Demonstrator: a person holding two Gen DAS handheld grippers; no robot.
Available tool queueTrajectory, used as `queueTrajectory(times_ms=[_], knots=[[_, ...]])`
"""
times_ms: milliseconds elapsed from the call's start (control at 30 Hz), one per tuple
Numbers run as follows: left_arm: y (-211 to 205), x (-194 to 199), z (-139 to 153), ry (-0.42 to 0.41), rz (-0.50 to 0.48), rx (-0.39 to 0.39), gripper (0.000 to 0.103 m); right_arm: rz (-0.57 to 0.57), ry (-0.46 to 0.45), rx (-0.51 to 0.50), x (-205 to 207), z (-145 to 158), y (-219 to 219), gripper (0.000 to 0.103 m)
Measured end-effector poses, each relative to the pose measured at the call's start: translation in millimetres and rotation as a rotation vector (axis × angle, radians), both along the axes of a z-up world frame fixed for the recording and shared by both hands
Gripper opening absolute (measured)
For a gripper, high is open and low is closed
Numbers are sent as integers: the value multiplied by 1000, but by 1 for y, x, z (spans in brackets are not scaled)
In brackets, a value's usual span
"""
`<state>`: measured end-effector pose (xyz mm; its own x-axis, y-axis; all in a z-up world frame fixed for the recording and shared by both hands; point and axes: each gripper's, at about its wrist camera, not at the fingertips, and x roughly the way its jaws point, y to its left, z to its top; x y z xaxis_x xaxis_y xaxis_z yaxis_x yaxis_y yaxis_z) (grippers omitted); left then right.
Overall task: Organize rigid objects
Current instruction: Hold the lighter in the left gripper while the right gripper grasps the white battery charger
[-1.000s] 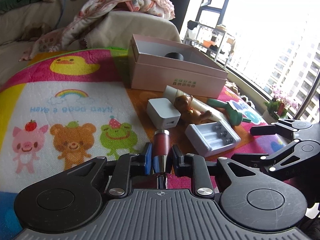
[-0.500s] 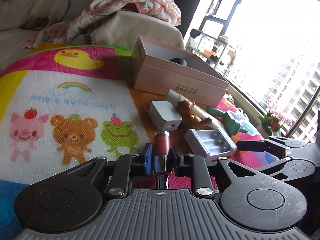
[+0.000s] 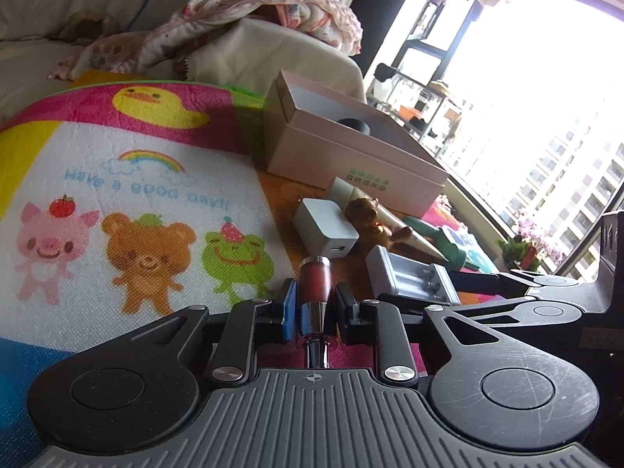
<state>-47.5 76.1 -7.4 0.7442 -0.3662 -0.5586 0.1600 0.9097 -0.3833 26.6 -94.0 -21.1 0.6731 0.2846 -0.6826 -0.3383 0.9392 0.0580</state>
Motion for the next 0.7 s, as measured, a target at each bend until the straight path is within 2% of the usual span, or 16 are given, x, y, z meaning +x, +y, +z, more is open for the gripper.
queueTrajectory(times_ms=[133,367,467,600,700], knots=[[-2,0,0,-2,0,14,24,-14,9,23,2,0,1,100],[0,0,-1,1,4,-10,24,102,-11,-37,-8,0,-20,98],[2,0,-2,2,7,-22,25,53,-23,-52,-7,1,-47,98],[4,0,-3,4,10,-35,25,-103,-37,-79,2,0,-76,97],[4,0,-3,4,12,-35,25,-94,-34,-24,-1,3,-81,93]])
